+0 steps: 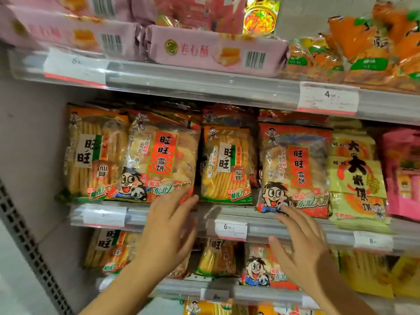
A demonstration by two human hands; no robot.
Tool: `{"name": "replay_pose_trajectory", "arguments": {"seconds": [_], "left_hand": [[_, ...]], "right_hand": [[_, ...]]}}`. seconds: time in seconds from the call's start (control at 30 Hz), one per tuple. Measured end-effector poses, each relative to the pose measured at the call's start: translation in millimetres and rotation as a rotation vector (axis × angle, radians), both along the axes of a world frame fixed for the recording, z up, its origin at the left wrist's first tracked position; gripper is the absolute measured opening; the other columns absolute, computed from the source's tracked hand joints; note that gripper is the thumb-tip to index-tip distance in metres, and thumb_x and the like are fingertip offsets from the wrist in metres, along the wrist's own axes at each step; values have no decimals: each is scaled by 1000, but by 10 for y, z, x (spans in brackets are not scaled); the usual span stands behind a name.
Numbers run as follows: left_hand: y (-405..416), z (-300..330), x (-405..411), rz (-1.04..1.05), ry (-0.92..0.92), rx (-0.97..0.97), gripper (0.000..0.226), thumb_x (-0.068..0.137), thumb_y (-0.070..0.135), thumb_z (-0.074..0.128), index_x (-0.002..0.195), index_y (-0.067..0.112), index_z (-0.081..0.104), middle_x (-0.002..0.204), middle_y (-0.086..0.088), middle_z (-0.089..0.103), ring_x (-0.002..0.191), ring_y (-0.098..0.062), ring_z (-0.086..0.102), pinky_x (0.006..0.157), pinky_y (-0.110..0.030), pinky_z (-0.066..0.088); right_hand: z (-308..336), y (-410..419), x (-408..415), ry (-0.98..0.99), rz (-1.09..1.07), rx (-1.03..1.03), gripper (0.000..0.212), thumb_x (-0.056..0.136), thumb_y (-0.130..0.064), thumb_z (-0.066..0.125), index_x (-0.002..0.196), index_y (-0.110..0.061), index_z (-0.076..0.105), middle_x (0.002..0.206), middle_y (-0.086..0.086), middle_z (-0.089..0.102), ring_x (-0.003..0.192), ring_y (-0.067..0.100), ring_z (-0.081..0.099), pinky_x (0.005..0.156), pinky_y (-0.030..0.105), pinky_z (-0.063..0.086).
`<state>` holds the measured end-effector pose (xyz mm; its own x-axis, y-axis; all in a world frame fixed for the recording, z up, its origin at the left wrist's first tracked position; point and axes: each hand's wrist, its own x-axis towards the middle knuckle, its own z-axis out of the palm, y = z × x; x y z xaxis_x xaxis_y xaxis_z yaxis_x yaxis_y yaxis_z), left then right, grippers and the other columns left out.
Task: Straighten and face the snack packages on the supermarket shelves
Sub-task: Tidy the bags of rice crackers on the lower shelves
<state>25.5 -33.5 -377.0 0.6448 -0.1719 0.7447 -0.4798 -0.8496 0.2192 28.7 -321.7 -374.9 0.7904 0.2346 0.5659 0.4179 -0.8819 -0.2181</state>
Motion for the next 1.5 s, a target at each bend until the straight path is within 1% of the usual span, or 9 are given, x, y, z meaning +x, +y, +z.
{"name": "replay_pose_trajectory", "arguments": {"seconds": [0.13, 0.23, 0.4, 0.57, 0.67, 0.83, 1.07, 1.3, 1.5], "left_hand": [[555, 429, 197, 432, 120, -311, 80, 79, 57, 57, 139, 5, 45, 141, -24, 39, 129, -40, 36, 104, -53, 33], [691, 556, 292, 574, 318, -357, 107, 70, 80, 57, 142, 4, 37, 142, -24, 39, 130, -41, 35, 104, -55, 33], [684, 515, 357, 616, 319, -187, 110, 67, 76, 59, 144, 3, 34, 129, -21, 53, 119, -41, 44, 99, -51, 35], [649, 527, 401, 586, 319, -297, 84, 55, 70, 78, 106, 8, 54, 105, -13, 56, 99, -33, 48, 84, -45, 43], [683, 553, 418, 468, 310, -419, 75, 52, 64, 85, 95, 10, 56, 94, -8, 61, 90, -29, 57, 78, -48, 50], [657, 586, 355, 330, 247, -535, 99, 49, 55, 89, 126, 15, 41, 93, 3, 66, 92, -21, 64, 85, -47, 53], [966, 729, 135, 273, 96, -784, 84, 40, 57, 86, 106, 43, 37, 94, 17, 59, 78, 1, 63, 61, -15, 42], [1652, 559, -371, 266, 103, -893, 91, 23, 71, 88, 102, 49, 48, 96, 8, 72, 82, -13, 72, 74, -49, 59], [1738, 436, -653, 302, 73, -868, 79, 30, 61, 89, 96, 58, 45, 92, 34, 63, 75, 8, 65, 62, -29, 50]], "right_hand": [[359, 463, 171, 125, 187, 202, 53, 91, -56, 42, 139, -34, 41, 139, -33, 29, 126, -23, 18, 104, 2, 9], [477, 735, 453, 231, 129, 309, 68, 91, -50, 55, 148, -25, 28, 150, -14, 28, 130, -1, 30, 102, 15, 18], [485, 843, 755, 477, 67, 505, 95, 86, -53, 62, 153, -20, 3, 149, -3, 38, 128, 16, 44, 100, 28, 35], [469, 818, 959, 603, 19, 557, 56, 75, -44, 78, 119, -26, 47, 99, -18, 59, 98, 12, 57, 82, 29, 45], [441, 827, 969, 575, 16, 568, 39, 74, -34, 82, 90, -34, 46, 87, -22, 56, 82, 2, 55, 63, 21, 39], [417, 805, 962, 533, -2, 663, 49, 69, -23, 87, 90, -33, 43, 87, -19, 59, 77, -7, 53, 57, 14, 35], [489, 972, 973, 513, 32, 744, 65, 64, -28, 89, 112, -25, 46, 100, -10, 66, 91, 8, 64, 73, 27, 48], [455, 1645, 1002, 532, 141, 736, 50, 67, -19, 88, 93, -30, 46, 94, -8, 69, 86, 9, 67, 76, 32, 53], [419, 2231, 945, 541, 188, 634, 48, 70, -27, 81, 104, -24, 47, 91, -11, 58, 79, 5, 58, 63, 27, 47]]}}
